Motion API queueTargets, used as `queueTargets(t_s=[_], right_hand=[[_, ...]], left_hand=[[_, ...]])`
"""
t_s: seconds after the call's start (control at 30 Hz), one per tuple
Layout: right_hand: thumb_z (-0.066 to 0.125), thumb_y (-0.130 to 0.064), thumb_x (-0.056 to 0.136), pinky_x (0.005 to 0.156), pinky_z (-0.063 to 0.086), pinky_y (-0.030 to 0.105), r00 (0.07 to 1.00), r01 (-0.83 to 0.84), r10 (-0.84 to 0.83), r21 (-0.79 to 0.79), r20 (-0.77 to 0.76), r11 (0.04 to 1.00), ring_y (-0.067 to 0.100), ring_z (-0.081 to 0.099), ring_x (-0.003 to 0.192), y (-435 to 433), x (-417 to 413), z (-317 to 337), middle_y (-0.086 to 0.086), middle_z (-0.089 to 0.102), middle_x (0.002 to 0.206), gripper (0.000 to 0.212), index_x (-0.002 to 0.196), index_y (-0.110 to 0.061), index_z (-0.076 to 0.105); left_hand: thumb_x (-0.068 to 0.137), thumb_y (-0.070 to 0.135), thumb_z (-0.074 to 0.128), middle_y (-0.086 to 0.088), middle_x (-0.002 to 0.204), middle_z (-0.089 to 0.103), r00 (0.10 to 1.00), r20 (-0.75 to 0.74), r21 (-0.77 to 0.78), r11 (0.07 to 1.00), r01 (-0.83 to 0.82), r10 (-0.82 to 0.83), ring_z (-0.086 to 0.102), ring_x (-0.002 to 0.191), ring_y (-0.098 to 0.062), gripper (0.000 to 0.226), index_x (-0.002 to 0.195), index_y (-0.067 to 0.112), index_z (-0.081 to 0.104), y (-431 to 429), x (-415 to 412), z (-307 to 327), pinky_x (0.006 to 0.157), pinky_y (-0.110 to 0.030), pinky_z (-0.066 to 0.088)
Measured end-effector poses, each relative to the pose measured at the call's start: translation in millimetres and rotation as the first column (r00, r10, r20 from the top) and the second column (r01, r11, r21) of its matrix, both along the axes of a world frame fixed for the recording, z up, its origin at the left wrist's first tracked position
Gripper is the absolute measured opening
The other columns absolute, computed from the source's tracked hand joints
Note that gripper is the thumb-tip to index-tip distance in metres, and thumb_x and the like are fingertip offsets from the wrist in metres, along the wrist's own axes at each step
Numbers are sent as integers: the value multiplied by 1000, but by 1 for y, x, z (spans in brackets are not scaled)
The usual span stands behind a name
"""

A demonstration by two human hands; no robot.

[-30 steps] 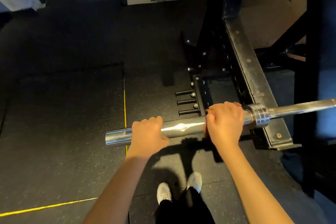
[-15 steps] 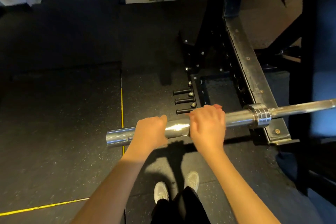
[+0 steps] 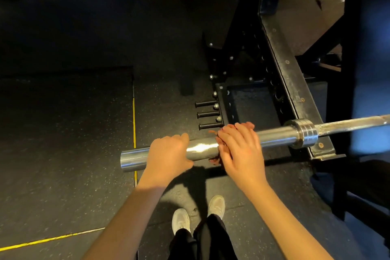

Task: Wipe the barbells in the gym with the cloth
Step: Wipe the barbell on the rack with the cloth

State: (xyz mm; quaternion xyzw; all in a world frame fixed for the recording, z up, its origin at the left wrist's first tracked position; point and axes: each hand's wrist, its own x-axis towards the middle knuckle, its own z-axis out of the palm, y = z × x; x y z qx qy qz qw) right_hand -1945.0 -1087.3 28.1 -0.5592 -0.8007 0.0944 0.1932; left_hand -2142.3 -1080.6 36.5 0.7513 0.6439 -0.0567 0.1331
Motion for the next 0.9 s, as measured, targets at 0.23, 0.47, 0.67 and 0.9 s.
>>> queueTargets(t_s=[0.23,0.47,0.67,0.9], right_hand=[[44,-25,92,91,39,35,945,324,-318,-90,74,942,18,54,84,30,11,12,-6,57,81,21,86,-21,64],[48,-22,93,115,25,32,994,-106,102,-69,-48,992,11,45,129,-8,18,5,-6,60,129,34,122,-16,65],[43,-24,91,94,44,45,928,372,-367,-70,68,926,15,52,83,16,6,11,-7,54,79,19,79,-22,58],[46,-22,92,106,26,22,1000,-3,2,-31,-20,1000,16,53,110,-12,22,6,-5,64,107,27,104,-15,69]], left_hand=[[84,44,58,6,82,48,995,95,45,999,3,-7,45,72,-15,27,97,22,49,-14,-3,-1,64,-29,30],[80,49,67,-2,102,61,998,48,-282,959,-19,34,53,85,-23,46,110,20,50,7,2,11,69,-32,36],[46,37,91,-1,64,52,998,-67,87,996,18,-12,52,54,-22,50,76,17,57,-30,12,-10,56,-30,22],[90,41,51,2,99,53,999,19,-2,999,-36,36,48,86,-20,24,100,22,40,-32,10,2,72,-33,26]])
